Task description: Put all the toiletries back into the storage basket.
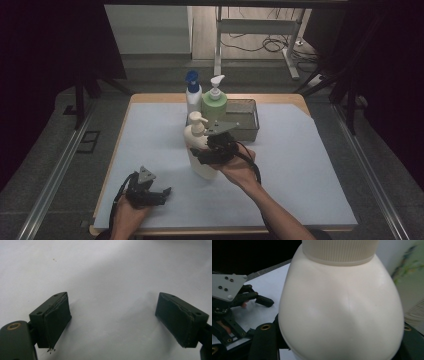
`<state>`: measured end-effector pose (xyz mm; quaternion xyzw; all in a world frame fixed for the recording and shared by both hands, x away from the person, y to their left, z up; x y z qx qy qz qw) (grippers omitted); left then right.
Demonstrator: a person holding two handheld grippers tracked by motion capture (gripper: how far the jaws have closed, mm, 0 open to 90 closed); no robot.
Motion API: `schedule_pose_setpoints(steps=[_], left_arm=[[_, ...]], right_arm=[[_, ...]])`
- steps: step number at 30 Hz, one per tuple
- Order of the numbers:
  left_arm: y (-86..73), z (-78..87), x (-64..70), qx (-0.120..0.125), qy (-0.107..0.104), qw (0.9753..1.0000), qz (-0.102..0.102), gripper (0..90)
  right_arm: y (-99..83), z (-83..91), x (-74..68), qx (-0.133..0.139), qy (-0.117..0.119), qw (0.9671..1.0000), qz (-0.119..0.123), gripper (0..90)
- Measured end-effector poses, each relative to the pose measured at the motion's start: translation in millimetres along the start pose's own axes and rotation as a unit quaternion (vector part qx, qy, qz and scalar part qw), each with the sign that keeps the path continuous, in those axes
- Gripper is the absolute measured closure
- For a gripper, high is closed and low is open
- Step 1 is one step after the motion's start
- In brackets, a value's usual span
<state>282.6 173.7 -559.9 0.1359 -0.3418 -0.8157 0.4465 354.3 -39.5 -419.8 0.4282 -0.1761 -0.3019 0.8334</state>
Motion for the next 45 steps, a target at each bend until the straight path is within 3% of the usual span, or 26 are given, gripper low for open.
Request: schedule_pose_setpoints(steps=[15,25,45], left_arm=[[0.0,0.0,0.0,0.000,0.000,1.0000,0.000,12.2],[0.1,0.0,0.2,0.000,0.000,1.0000,0.001,12.3],[0.2,-0.1,0.2,0.001,0.000,1.0000,0.001,12.3]], right_arm=[[-12.8,43.7,39.8,0.005,-0.032,0.9993,-0.019,36.8],[-16.0,65.7,58.6,0.008,-0.049,0.9983,-0.030,37.0],[-8.4,101.8,111.6,0.023,-0.108,0.9918,-0.064,37.1]])
Point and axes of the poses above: each handheld gripper's, and its own axes: z roughly backward along the jaws, y roughly out of its top, x roughly to its right, the point moved 5 cm from there along -z, roughly forward along the jaws, and after that the axes turned 4 degrees about -y, right-handed, at the moved point
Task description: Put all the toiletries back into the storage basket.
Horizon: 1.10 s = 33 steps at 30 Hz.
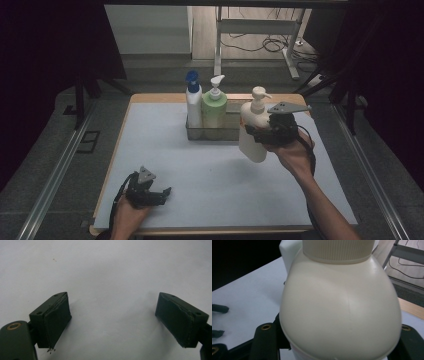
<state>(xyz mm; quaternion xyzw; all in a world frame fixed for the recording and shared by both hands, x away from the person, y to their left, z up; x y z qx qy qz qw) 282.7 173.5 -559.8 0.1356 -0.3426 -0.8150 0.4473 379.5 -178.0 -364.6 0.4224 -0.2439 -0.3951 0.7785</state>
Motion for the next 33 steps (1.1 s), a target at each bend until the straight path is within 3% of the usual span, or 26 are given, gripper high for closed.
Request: schedule_pose_setpoints(steps=[14,33], left_arm=[[0.0,-0.1,-0.2,0.001,0.000,1.0000,0.000,12.3],[0.0,0.0,-0.5,-0.001,0.000,1.0000,-0.002,12.3]], right_arm=[[21.3,-11.5,28.6,0.011,-0.028,0.9994,-0.019,37.2],[45.5,-48.4,37.5,0.023,-0.045,0.9983,-0.028,37.2]])
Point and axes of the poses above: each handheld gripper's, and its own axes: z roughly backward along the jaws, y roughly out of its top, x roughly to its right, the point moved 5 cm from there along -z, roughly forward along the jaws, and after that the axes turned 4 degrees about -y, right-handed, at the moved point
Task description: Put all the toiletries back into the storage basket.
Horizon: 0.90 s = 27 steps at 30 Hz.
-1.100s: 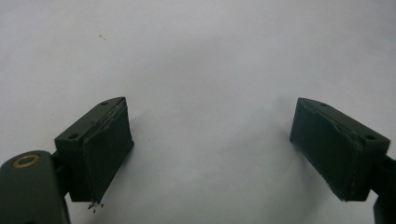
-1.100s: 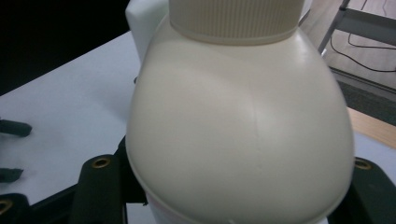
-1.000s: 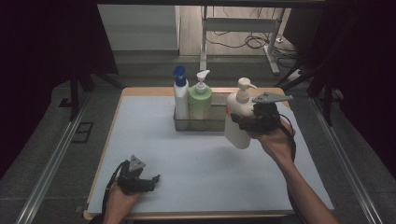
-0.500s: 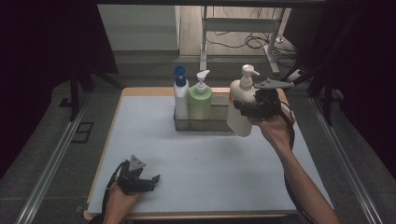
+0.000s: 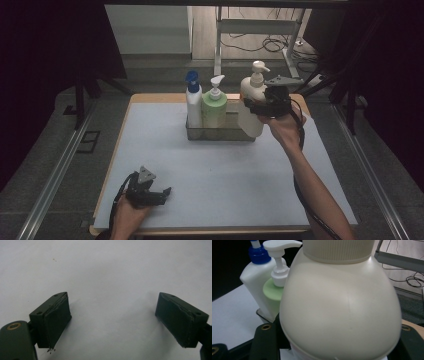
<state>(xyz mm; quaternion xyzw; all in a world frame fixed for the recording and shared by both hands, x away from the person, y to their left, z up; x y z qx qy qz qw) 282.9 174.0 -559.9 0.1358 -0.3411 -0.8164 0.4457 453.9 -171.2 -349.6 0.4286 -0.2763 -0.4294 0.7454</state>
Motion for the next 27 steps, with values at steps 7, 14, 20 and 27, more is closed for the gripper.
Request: schedule_pose_setpoints(steps=[7,14,20,27], left_arm=[[-0.2,0.1,0.1,-0.001,-0.001,1.0000,0.000,12.3],[-0.2,0.2,0.0,-0.001,-0.001,1.0000,0.000,12.3],[-0.2,0.1,0.0,-0.001,-0.001,1.0000,0.000,12.3],[-0.1,0.1,0.0,-0.001,-0.001,1.0000,0.000,12.3]], right_arm=[[2.5,-16.2,2.9,-0.003,-0.007,0.9999,-0.007,37.2],[4.5,-31.9,7.5,-0.005,-0.017,0.9997,-0.014,37.2],[5.7,-44.1,10.4,-0.007,-0.024,0.9994,-0.024,37.2],[4.5,-57.3,11.6,-0.007,-0.029,0.9993,-0.024,37.1]])
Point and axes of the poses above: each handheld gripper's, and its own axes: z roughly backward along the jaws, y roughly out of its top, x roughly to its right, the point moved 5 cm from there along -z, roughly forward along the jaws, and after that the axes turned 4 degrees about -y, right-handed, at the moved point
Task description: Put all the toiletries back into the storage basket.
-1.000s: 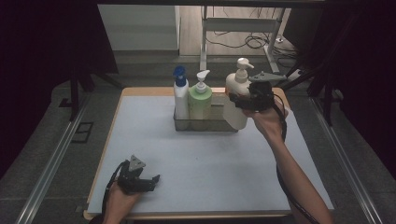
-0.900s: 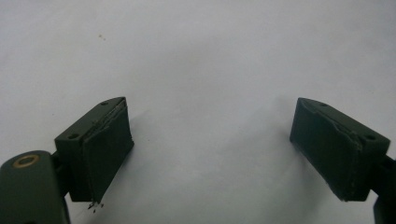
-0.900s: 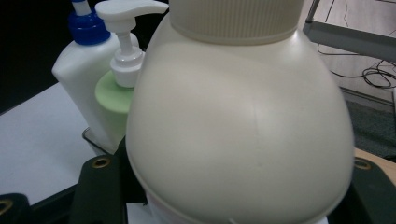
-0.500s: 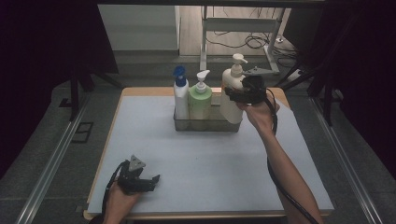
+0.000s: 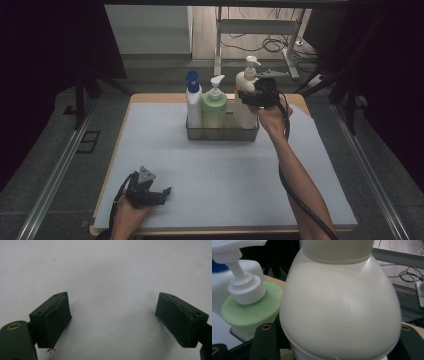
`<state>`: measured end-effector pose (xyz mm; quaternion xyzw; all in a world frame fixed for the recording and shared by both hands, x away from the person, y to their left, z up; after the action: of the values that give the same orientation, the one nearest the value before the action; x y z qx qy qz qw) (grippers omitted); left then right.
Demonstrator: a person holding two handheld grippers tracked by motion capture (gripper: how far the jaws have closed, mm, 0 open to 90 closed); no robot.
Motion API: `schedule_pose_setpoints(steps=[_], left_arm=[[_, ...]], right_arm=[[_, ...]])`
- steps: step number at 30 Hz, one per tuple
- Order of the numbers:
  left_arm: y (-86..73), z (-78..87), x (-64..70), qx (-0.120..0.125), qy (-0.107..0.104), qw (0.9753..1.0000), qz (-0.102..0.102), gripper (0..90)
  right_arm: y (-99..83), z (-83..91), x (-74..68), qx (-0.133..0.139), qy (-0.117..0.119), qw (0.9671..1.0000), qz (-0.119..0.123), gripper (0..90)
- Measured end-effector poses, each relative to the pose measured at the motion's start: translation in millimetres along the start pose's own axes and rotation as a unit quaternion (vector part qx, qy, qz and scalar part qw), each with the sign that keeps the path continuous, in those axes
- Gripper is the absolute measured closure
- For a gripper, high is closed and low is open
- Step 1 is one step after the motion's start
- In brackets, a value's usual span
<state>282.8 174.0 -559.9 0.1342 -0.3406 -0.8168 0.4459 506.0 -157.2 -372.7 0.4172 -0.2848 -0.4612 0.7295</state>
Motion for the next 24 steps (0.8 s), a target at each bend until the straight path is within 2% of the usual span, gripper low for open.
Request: schedule_pose_setpoints(steps=[13,24], left_arm=[[0.0,0.0,-0.1,0.000,0.000,1.0000,0.000,12.3],[0.1,0.1,0.0,-0.001,0.000,1.0000,0.000,12.3]], right_arm=[[-10.8,-18.3,2.6,-0.003,-0.010,0.9999,0.002,37.1],[-19.1,-17.7,-0.4,-0.008,-0.006,0.9999,0.006,37.1]])
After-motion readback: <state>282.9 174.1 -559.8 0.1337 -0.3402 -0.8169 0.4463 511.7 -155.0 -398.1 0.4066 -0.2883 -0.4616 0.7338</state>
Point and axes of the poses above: each handheld gripper's, and its own axes: z roughly backward along the jaws, y roughly out of its top, x roughly to its right, the point moved 5 cm from there along -z, roughly forward along the jaws, and after that the axes turned 4 degrees about -y, right-handed, at the moved point
